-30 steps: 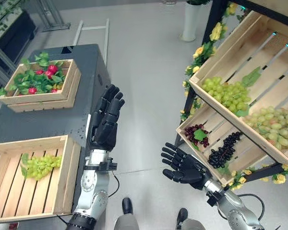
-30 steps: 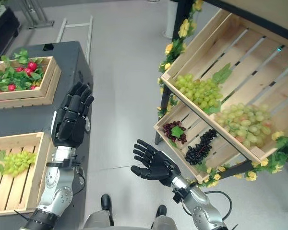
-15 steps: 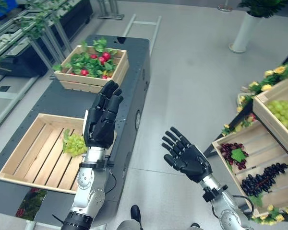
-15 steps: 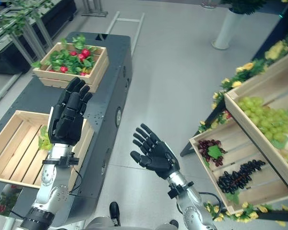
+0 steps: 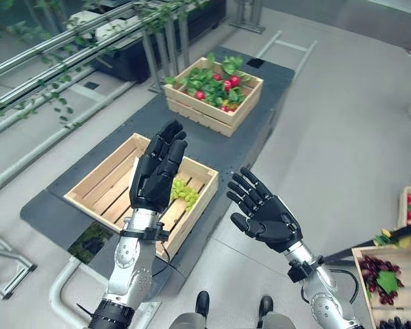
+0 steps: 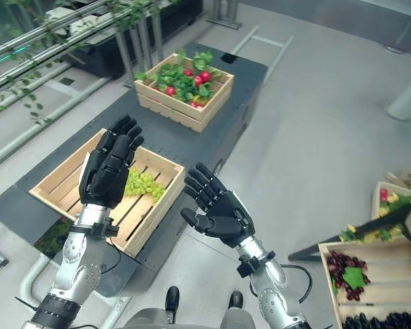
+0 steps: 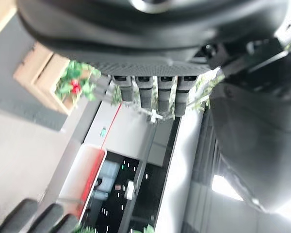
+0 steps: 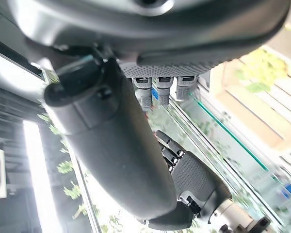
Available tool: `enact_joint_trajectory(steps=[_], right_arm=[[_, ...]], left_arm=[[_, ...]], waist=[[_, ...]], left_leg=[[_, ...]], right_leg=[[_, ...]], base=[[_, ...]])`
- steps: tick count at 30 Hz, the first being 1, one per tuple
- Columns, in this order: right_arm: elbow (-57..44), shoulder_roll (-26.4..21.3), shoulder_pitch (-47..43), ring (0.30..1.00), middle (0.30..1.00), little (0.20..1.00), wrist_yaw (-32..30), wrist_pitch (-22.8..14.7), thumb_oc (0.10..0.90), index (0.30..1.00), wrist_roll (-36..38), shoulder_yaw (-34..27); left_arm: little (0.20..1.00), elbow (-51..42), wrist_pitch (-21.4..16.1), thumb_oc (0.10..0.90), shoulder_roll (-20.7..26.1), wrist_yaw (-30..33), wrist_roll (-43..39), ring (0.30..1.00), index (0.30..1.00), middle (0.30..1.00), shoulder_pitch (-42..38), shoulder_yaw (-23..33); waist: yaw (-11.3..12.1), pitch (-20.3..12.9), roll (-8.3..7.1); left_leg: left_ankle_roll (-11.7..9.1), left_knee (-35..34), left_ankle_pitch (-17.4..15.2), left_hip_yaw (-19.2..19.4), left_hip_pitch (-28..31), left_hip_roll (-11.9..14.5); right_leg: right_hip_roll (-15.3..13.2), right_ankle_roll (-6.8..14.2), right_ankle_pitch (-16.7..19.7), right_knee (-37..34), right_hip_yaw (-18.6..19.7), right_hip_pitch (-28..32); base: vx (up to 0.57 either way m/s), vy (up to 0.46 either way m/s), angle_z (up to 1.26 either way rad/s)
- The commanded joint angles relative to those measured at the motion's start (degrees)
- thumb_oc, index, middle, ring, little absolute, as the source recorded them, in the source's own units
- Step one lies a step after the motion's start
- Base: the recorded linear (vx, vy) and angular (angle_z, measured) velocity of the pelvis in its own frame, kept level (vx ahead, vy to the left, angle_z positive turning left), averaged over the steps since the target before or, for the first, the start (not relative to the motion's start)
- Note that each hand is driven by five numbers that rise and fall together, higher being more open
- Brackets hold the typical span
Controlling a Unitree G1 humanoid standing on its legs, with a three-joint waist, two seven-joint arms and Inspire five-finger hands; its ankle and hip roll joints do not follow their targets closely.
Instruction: Pick up the fruits from the basket on one side to the basket on the other side
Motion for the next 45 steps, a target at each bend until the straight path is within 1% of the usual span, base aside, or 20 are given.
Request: enact_joint_trajectory(steps=[1, 5, 8, 11, 13, 16, 20, 22, 23, 24, 27, 28, 30, 31, 33, 37, 41, 43, 44, 45], right_arm=[[-5.5, -0.1, -4.7, 0.900, 0.900, 0.900, 4.3, -4.1, 0.800, 0.900, 4.6, -2.1], [-6.5, 0.3, -5.1, 0.900, 0.900, 0.900, 4.7, -3.3, 0.800, 0.900, 3.4, -1.5], [-6.5, 0.1, -5.4, 0.900, 0.900, 0.900, 5.5, -1.9, 0.800, 0.900, 3.0, -1.8], [-7.5, -2.0, -6.5, 0.900, 0.900, 0.900, 4.0, -0.5, 0.800, 0.900, 3.8, -2.1], [-7.5, -2.3, -6.8, 0.900, 0.900, 0.900, 4.0, -0.3, 0.800, 0.900, 3.8, -2.3], [-8.3, -4.1, -7.3, 0.900, 0.900, 0.900, 3.8, 2.3, 0.800, 0.900, 3.9, -3.0], [-8.2, -4.3, -6.7, 0.900, 0.900, 0.900, 4.7, 2.8, 0.800, 0.900, 3.3, -1.5], [-8.2, -4.3, -6.5, 0.900, 0.900, 0.900, 4.8, 3.0, 0.800, 0.900, 3.3, -1.4], [-7.2, -3.9, -5.5, 0.900, 0.900, 0.900, 5.9, 3.5, 0.800, 0.900, 3.8, -1.5], [-6.5, -3.8, -5.3, 0.900, 0.900, 0.900, 6.8, 3.6, 0.800, 0.900, 3.6, -1.7], [-4.4, -3.4, -4.9, 0.900, 0.900, 0.900, 6.3, 3.6, 0.800, 0.900, 4.2, -1.9], [-3.2, -3.1, -4.2, 0.900, 0.900, 0.900, 6.2, 2.6, 0.800, 0.900, 3.1, -2.4], [-2.2, -3.1, -3.5, 0.900, 0.900, 0.900, 6.0, 1.7, 0.800, 0.900, 2.6, -2.5], [-2.0, -2.9, -2.0, 0.900, 0.900, 0.900, 6.2, 0.5, 0.800, 0.900, 2.6, -2.1], [-2.0, -3.0, -1.2, 0.900, 0.900, 0.900, 5.7, -0.5, 0.800, 0.900, 2.8, -2.0], [-2.1, -2.2, -0.5, 0.900, 0.900, 0.900, 1.3, -2.2, 0.800, 0.900, 3.8, -2.7], [-1.4, 0.7, -0.5, 0.900, 0.900, 0.900, -8.9, -6.7, 0.800, 0.900, 1.8, -3.9], [-0.9, 2.0, -0.9, 0.900, 0.900, 0.900, -11.8, -9.0, 0.800, 0.900, 0.2, -4.2], [-1.2, 2.5, -0.9, 0.900, 0.900, 0.900, -14.1, -10.8, 0.800, 0.900, -0.3, -4.4], [-1.4, 2.7, -0.9, 0.900, 0.900, 0.900, -15.6, -11.6, 0.800, 0.900, -0.2, -4.6]], left_arm=[[0.900, -4.8, -5.8, 0.800, 0.9, -1.9, 1.6, 0.900, 0.900, 0.900, -3.4, 0.9], [0.900, -5.9, -5.8, 0.800, 1.3, -1.3, 1.5, 0.900, 0.900, 0.900, -2.6, 2.1], [0.900, -6.6, -6.3, 0.800, 1.7, -0.4, 0.9, 0.900, 0.900, 0.900, -1.9, 2.9], [0.900, -8.6, -6.2, 0.800, 1.6, 1.4, 1.4, 0.900, 0.900, 0.900, -1.2, 2.9], [0.900, -8.5, -6.2, 0.800, 1.6, 1.4, 1.5, 0.900, 0.900, 0.900, -1.4, 2.8], [0.900, -8.2, -6.1, 0.800, 1.3, 3.2, 1.2, 0.900, 0.900, 0.900, -2.1, 2.9], [0.900, -8.5, -6.5, 0.800, 0.9, 4.0, 1.9, 0.900, 0.900, 0.900, -1.1, 3.7], [0.900, -8.6, -6.6, 0.800, 0.9, 4.2, 1.9, 0.900, 0.900, 0.900, -0.8, 3.9], [0.900, -8.4, -6.7, 0.800, 0.3, 3.8, 1.9, 0.900, 0.900, 0.900, -0.5, 4.1], [0.900, -7.7, -6.9, 0.800, 0.1, 3.4, 2.1, 0.900, 0.900, 0.900, -0.8, 4.1], [0.900, -5.0, -7.0, 0.800, -0.6, 3.5, 3.2, 0.900, 0.900, 0.900, -1.8, 3.5], [0.900, -3.1, -8.0, 0.800, -0.5, 2.0, 3.4, 0.900, 0.900, 0.900, -2.1, 3.1], [0.900, -2.0, -8.6, 0.800, -0.4, 1.9, 3.8, 0.900, 0.900, 0.900, -2.0, 3.2], [0.900, -2.2, -9.7, 0.800, 0.4, 3.2, 6.3, 0.900, 0.900, 0.900, -0.8, 3.4], [0.900, -1.5, -10.5, 0.800, 1.2, 4.7, 8.4, 0.900, 0.900, 0.900, -0.2, 3.8], [0.900, -0.6, -9.9, 0.800, 2.1, 5.1, 10.2, 0.900, 0.900, 0.900, -0.1, 5.1], [0.900, -0.5, -9.0, 0.800, 2.3, 7.1, 13.4, 0.900, 0.900, 0.900, -1.0, 5.1], [0.900, -0.5, -8.5, 0.800, 2.2, 8.4, 14.5, 0.900, 0.900, 0.900, -1.8, 4.6], [0.900, 0.1, -8.6, 0.800, 2.5, 9.0, 15.1, 0.900, 0.900, 0.900, -2.7, 4.3], [0.900, 0.5, -8.5, 0.800, 2.6, 9.2, 15.4, 0.900, 0.900, 0.900, -3.1, 4.1]], waist=[[-0.8, -3.6, -0.37], [-1.2, -3.4, -0.86], [-1.2, -3.2, -0.91], [-0.7, -3.6, -1.31], [-0.7, -3.8, -1.46], [-0.3, -4.2, -2.22], [0.9, -3.6, -3.08], [0.9, -3.5, -3.09], [1.0, -2.1, -3.10], [0.9, -1.7, -3.09], [-0.2, -1.4, -2.19], [-1.0, -1.6, -1.19], [-1.4, -1.7, -0.59], [-1.5, -2.0, 0.28], [-1.2, -2.5, 0.46], [-0.9, -3.6, 0.60], [-1.0, -3.8, 1.23], [-1.4, -2.9, 1.54], [-1.8, -2.3, 1.91], [-2.0, -2.0, 1.98]], left_leg=[[0.7, 4.8, -9.3, 4.6, -0.2, -2.7], [1.1, 8.0, -11.4, 2.5, -0.7, -2.9], [1.1, 8.5, -11.3, 1.5, -0.6, -2.4], [-0.8, 5.7, -9.3, 0.7, 1.0, 0.6], [-1.3, 4.9, -8.7, 0.8, 1.5, 1.5], [-4.1, 5.6, -6.7, 0.6, 0.7, 4.7], [-5.5, 11.9, -7.0, 0.2, -2.4, 5.2], [-5.8, 13.2, -6.7, 0.6, -3.0, 5.3], [-6.4, 18.4, -4.2, 2.8, -6.9, 5.3], [-6.5, 18.5, -3.9, 4.5, -7.8, 5.6], [-7.1, 12.1, -2.1, 10.9, -7.5, 7.3], [-7.8, 6.3, 0.6, 15.0, -7.5, 8.5], [-8.3, 5.0, 0.5, 16.8, -6.9, 8.6], [-7.8, 2.3, 2.1, 16.3, -6.3, 8.4], [-7.3, 1.6, 1.5, 14.5, -5.3, 7.3], [-6.1, 1.7, -0.5, 14.1, -3.1, 5.6], [-4.0, 1.8, -2.5, 13.9, -0.9, 4.0], [-2.9, 2.2, -3.1, 14.1, -0.2, 3.4], [-2.1, 2.3, -3.6, 14.3, 0.3, 3.1], [-1.8, 2.3, -3.8, 14.4, 0.5, 3.0]], right_leg=[[0.6, 0.8, 10.8, 2.4, 4.1, -4.1], [2.5, 0.4, 9.5, 3.5, 8.7, -5.1], [3.8, 0.3, 6.7, 4.8, 8.8, -3.9], [5.1, -1.6, 4.2, 2.0, 6.5, 0.0], [5.5, -2.2, 3.6, 1.5, 5.8, 1.0], [6.6, -4.0, 2.7, -0.6, 2.9, 3.8], [6.5, -5.3, 2.2, -0.9, -0.9, 4.9], [6.4, -5.5, 2.2, -0.9, -1.3, 5.0], [6.5, -6.3, 2.1, -1.1, -3.5, 6.3], [6.4, -6.5, 1.8, -1.1, -4.7, 6.9], [6.5, -6.6, 0.2, -0.7, -8.3, 8.0], [6.7, -6.6, -0.9, -0.4, -10.6, 8.3], [6.5, -6.2, -2.0, 0.0, -11.8, 8.9], [6.5, -6.2, -2.0, 0.8, -12.8, 8.3], [6.0, -5.7, -2.0, 1.1, -12.6, 8.1], [4.6, -4.8, -2.5, 2.8, -13.0, 8.0], [2.9, -3.6, -4.1, 8.5, -12.5, 6.5], [2.0, -2.6, -4.2, 15.3, -11.7, 4.0], [1.4, -2.1, -3.0, 20.5, -10.5, 1.6], [1.2, -1.9, -2.6, 22.2, -10.2, 0.8]], base=[[0.12, -0.206, 1.20], [0.11, -0.233, 0.54], [0.12, -0.305, 0.45], [0.16, -0.391, 0.57], [0.13, -0.271, 0.64], [0.11, -0.367, 0.66], [0.06, -0.269, 0.37], [0.05, -0.120, 0.33], [0.06, -0.144, 0.28], [0.09, -0.114, 0.57], [0.07, 0.063, 0.94], [0.07, 0.139, 1.05], [0.10, 0.183, 0.91], [0.12, 0.246, 0.74], [0.14, 0.273, 0.37], [0.16, 0.261, 0.14], [0.14, 0.339, -0.02], [0.05, 0.270, -0.03], [0.04, 0.238, -0.09], [0.05, 0.218, -0.11]])
